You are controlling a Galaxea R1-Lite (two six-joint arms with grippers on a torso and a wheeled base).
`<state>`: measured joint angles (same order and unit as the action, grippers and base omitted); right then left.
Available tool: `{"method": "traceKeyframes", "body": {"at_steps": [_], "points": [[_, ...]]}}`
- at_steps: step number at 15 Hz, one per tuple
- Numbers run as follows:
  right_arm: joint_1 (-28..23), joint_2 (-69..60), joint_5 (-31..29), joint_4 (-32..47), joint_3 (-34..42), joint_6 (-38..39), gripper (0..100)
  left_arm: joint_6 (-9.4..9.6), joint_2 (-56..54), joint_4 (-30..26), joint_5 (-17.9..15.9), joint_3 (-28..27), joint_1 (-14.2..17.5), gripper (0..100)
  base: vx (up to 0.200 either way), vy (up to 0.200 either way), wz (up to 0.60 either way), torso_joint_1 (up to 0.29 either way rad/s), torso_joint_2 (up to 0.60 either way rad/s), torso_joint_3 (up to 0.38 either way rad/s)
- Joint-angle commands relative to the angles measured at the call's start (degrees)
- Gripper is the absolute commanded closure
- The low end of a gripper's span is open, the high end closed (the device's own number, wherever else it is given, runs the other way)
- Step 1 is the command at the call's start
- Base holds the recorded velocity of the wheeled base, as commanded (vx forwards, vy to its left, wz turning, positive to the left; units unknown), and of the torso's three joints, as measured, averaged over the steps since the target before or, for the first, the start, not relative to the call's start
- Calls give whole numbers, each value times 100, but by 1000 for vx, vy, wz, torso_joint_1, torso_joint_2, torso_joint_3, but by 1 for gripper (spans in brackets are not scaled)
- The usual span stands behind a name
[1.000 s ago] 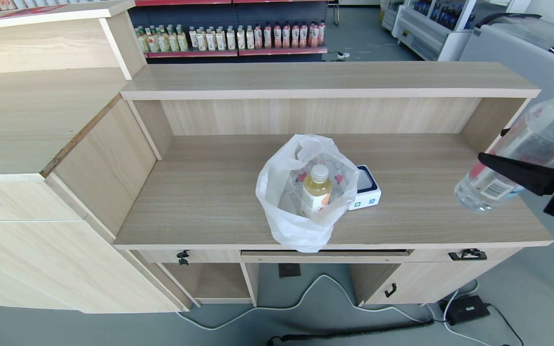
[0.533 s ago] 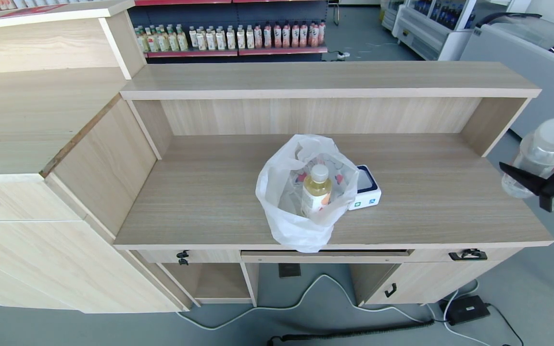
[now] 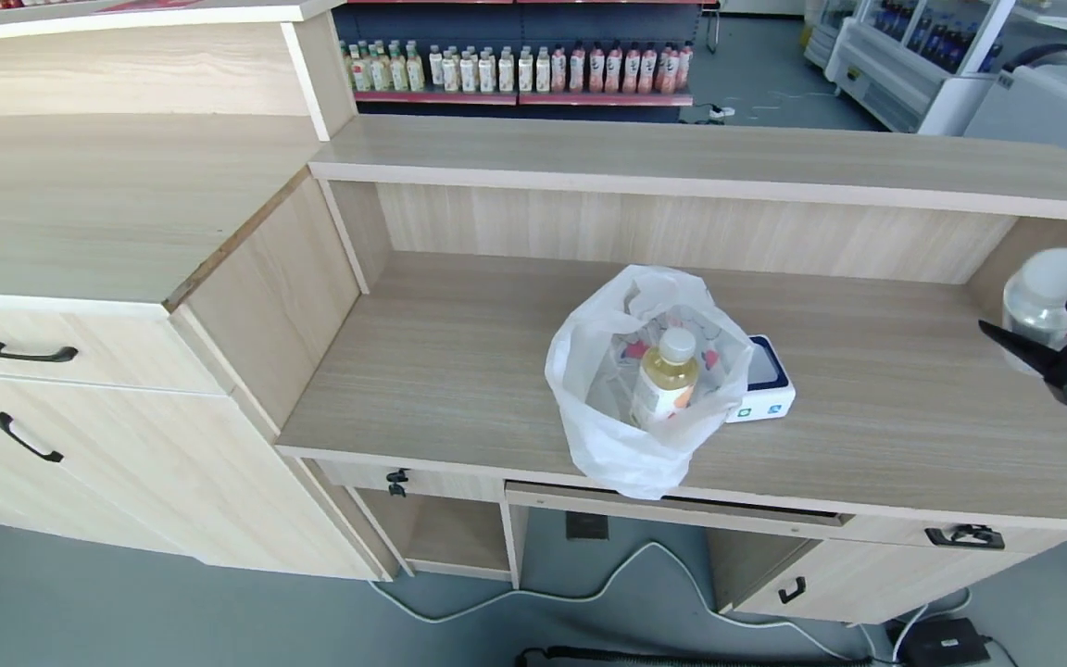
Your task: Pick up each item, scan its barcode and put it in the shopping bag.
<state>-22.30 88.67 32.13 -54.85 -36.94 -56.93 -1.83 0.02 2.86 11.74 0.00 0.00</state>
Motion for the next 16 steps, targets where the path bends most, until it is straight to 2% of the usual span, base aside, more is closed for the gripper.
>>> {"method": "traceKeyframes", "body": {"at_steps": [1, 2, 5, 7, 8, 16], "points": [[-3, 194, -111, -79, -279, -380, 100, -2, -2, 4, 4, 0, 0, 0, 0, 0, 600, 17, 7, 7], [32, 256, -76, -211, -279, -380, 100, -2, -2, 4, 4, 0, 0, 0, 0, 0, 600, 2, -7, 2], [15, 968, 39, -861, -367, -371, 100, -2, -2, 4, 4, 0, -9, 0, 0, 0, 0, 0, 0, 0], [15, 1556, 504, -1345, -463, -371, 100, -2, -2, 4, 4, 0, 0, 0, 0, 0, 0, 0, 0, 0], [-3, 2031, 988, -1749, -516, -371, 100, -2, -2, 4, 4, 0, 0, 0, 0, 0, 0, 0, 0, 0], [-117, 2866, 2007, -2259, -639, -407, 100, -2, -2, 4, 4, 0, 0, 0, 0, 0, 0, 0, 0, 0]]}}
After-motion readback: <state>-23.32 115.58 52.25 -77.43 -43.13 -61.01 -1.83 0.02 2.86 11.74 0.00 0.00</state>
